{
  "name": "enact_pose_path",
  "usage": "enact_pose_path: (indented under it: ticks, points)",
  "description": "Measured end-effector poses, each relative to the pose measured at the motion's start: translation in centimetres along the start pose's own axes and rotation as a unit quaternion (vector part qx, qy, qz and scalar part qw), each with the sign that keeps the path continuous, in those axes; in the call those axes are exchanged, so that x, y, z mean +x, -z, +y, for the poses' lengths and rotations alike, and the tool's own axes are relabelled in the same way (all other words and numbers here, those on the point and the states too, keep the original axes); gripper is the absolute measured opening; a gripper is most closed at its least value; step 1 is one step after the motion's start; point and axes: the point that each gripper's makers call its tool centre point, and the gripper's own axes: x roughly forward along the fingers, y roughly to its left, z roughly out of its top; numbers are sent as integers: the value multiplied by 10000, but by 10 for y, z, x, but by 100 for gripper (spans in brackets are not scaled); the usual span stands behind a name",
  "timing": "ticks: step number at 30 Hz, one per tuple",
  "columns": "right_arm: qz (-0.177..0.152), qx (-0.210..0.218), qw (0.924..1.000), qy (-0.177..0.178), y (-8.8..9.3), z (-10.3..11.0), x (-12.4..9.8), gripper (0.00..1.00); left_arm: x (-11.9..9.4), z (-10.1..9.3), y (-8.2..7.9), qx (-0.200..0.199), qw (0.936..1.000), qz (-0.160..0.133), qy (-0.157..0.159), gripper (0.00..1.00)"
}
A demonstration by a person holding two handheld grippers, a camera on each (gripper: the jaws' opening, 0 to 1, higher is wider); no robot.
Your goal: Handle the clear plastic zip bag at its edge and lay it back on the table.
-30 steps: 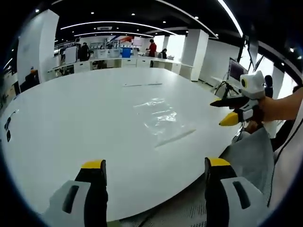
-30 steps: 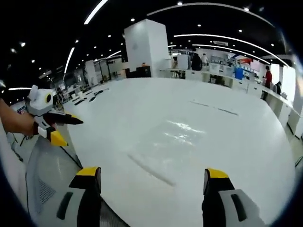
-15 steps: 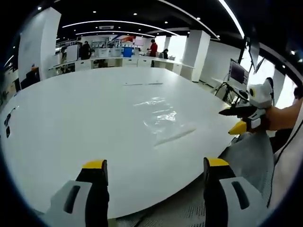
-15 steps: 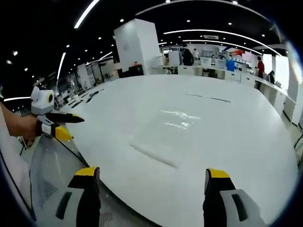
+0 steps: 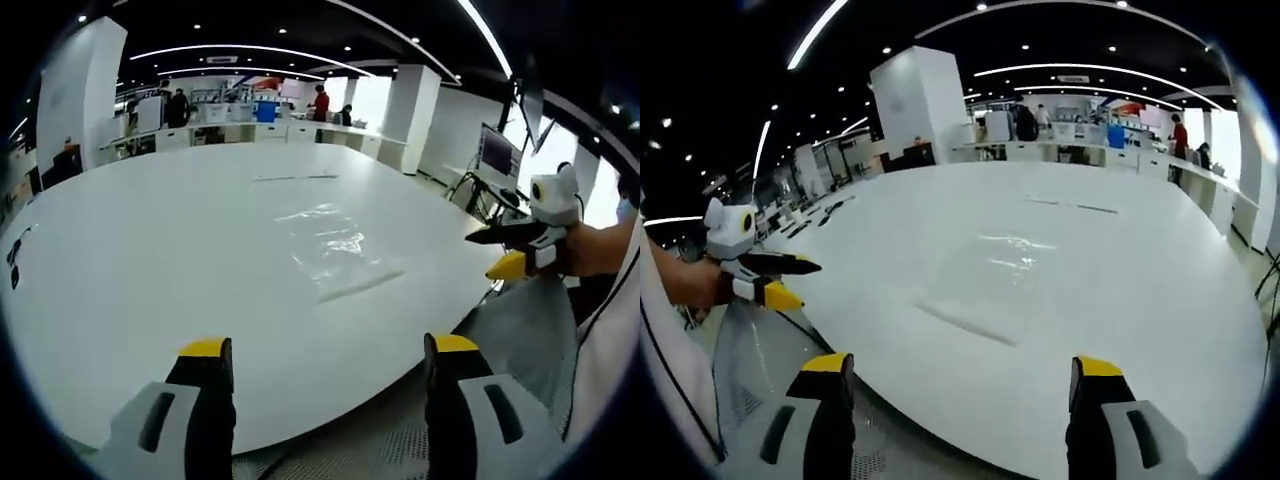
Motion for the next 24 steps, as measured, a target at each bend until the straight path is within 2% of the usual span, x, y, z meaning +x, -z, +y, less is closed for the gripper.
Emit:
enact_pose_path:
  ticks: [5,11,20,24]
  points:
    - [-161,-147,9998,-10,-2,2,0,89,-4,-4,-2,49,9999,-124,-17,78]
    - [-197,-254,9994,-93,-3,9,-1,90,-5,-8,-5,72,9997,-224,-75,82]
    - [-284,-284,9991,-130,-8,14,-1,90,-5,-3,-5,75,9993,-327,-140,83]
    - [-356,-257,9990,-121,-10,13,-1,90,-5,0,-6,-65,9992,-375,-142,84]
